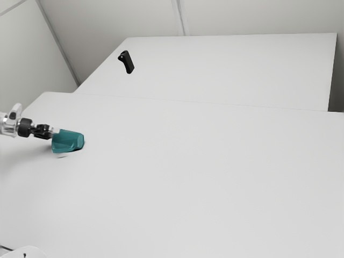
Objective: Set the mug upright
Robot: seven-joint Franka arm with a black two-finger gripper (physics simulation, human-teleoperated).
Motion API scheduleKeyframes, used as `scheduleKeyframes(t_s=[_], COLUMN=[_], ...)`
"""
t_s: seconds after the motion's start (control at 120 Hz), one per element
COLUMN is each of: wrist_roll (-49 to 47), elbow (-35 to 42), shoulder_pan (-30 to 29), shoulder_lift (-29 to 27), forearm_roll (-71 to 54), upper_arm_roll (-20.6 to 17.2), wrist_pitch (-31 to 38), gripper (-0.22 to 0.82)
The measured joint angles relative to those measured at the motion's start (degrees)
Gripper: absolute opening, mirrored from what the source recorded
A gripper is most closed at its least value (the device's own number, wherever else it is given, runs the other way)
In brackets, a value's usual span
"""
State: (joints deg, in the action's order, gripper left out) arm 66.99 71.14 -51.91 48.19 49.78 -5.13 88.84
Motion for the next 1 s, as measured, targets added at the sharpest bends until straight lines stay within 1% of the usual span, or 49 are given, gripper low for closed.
scheduleKeyframes(t_s=[0.167,0.242,0.442,0.7,0.8,0.933,1.0], wrist_roll=[2.3,3.1,5.1,7.8,8.5,9.4,9.7], elbow=[1.2,1.6,1.9,1.4,1.3,1.3,1.5], shoulder_pan=[-0.6,-0.8,-1.5,-2.2,-2.2,-2.2,-2.4], shoulder_lift=[0.0,0.0,0.0,1.5,1.6,1.4,1.2], forearm_roll=[0.1,0.1,0.1,0.0,0.0,0.0,0.0], upper_arm_roll=[-0.6,-0.7,-1.4,-2.1,-2.2,-2.2,-3.0], wrist_pitch=[-0.8,-1.1,-1.9,-2.7,-2.9,-3.1,-3.3], gripper=[0.6,0.55,0.38,0.29,0.2,0.03,-0.04])
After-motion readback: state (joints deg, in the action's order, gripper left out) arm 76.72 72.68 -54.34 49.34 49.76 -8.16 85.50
